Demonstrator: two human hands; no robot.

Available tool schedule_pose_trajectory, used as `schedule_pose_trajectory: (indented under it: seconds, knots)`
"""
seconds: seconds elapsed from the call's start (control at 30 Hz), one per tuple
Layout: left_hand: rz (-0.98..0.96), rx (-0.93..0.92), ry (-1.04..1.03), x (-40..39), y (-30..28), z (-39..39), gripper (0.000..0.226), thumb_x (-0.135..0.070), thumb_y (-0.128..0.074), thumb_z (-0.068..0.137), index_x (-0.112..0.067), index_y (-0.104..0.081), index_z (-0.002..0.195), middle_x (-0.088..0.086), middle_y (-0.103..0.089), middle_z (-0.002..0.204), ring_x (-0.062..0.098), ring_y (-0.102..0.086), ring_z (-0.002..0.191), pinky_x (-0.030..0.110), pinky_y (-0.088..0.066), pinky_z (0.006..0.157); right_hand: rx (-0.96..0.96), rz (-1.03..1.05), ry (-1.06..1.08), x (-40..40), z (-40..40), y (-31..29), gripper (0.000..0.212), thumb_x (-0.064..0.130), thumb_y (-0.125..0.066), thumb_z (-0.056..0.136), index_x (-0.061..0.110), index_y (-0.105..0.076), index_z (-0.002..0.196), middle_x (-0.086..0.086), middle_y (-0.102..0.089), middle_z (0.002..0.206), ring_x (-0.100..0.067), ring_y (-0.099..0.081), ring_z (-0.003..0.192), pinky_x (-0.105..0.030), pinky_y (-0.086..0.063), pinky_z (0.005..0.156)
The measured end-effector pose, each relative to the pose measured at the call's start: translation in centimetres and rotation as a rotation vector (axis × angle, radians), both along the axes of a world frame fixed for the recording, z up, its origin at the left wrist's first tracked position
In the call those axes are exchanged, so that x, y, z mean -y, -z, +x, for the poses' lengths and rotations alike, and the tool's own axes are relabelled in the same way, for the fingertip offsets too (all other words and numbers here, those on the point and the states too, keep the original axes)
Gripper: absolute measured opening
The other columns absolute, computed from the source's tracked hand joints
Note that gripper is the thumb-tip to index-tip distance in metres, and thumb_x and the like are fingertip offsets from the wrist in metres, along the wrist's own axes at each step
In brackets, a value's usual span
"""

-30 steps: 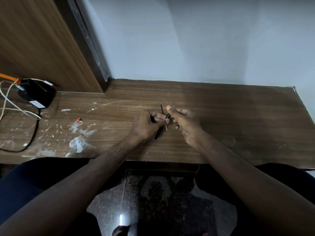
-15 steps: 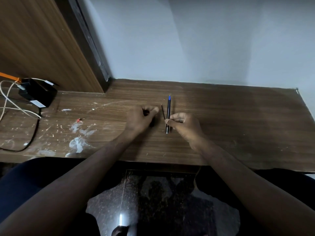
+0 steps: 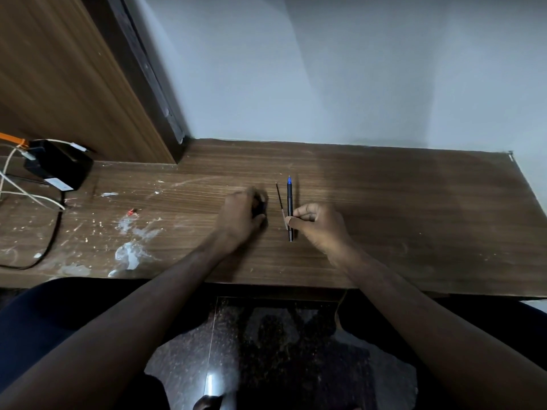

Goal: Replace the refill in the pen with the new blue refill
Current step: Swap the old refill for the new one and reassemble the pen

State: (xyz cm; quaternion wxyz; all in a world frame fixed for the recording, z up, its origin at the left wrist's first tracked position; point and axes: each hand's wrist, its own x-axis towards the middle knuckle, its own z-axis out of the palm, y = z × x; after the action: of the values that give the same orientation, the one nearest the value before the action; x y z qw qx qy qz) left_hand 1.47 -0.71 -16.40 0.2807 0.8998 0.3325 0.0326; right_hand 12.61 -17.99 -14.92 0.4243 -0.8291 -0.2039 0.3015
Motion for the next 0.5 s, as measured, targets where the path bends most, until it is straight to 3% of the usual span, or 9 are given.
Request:
schedule_pose_trajectory:
  seconds: [0.1,0.23,0.37,0.5]
  knots:
    - [-0.205,0.167,-0.169,-0.8,-1.2,0.2,0.035,-0.028,-0.087,0.087,-0.021,-0.071,0.118,-0.005,-0.079,0.099,0.015,-0.074,0.092,0.025,-0.054,0.09,0.054,-0.008,-0.036,-0.3,-0.2,0.0,0.023,0.027,-0.085,0.087,0.013,-0.079,0.105,0.001,-0.081,0.095,0.003,-0.07,0.076,0.001,-0.043,0.056]
    - [-0.676,0.535,-0.469,-1.9,-2.7,0.5,0.021,-0.021,-0.087,0.088,-0.023,-0.073,0.104,-0.002,-0.083,0.076,0.021,-0.079,0.076,0.046,-0.066,0.093,0.145,-0.01,-0.154,-0.4,-0.9,-0.3,0.021,0.021,-0.084,0.087,0.011,-0.079,0.104,0.004,-0.081,0.093,0.015,-0.065,0.062,0.0,-0.045,0.059]
    - [-0.744,0.636,-0.502,-2.1,-3.5,0.4,0.022,-0.017,-0.085,0.091,-0.018,-0.071,0.108,-0.007,-0.081,0.07,0.008,-0.073,0.062,0.031,-0.064,0.073,0.187,0.001,-0.217,-0.6,-1.5,-0.8,0.02,0.019,-0.083,0.087,0.012,-0.08,0.105,0.004,-0.081,0.088,0.02,-0.064,0.062,0.001,-0.044,0.058]
    - [-0.72,0.632,-0.507,-2.0,-3.9,0.3,0.02,-0.017,-0.085,0.091,-0.02,-0.07,0.105,-0.003,-0.081,0.073,0.013,-0.075,0.067,0.036,-0.066,0.078,0.206,0.02,-0.243,-0.7,-1.7,-1.4,0.018,0.018,-0.082,0.088,0.011,-0.079,0.105,0.008,-0.074,0.081,0.02,-0.062,0.058,-0.001,-0.043,0.056]
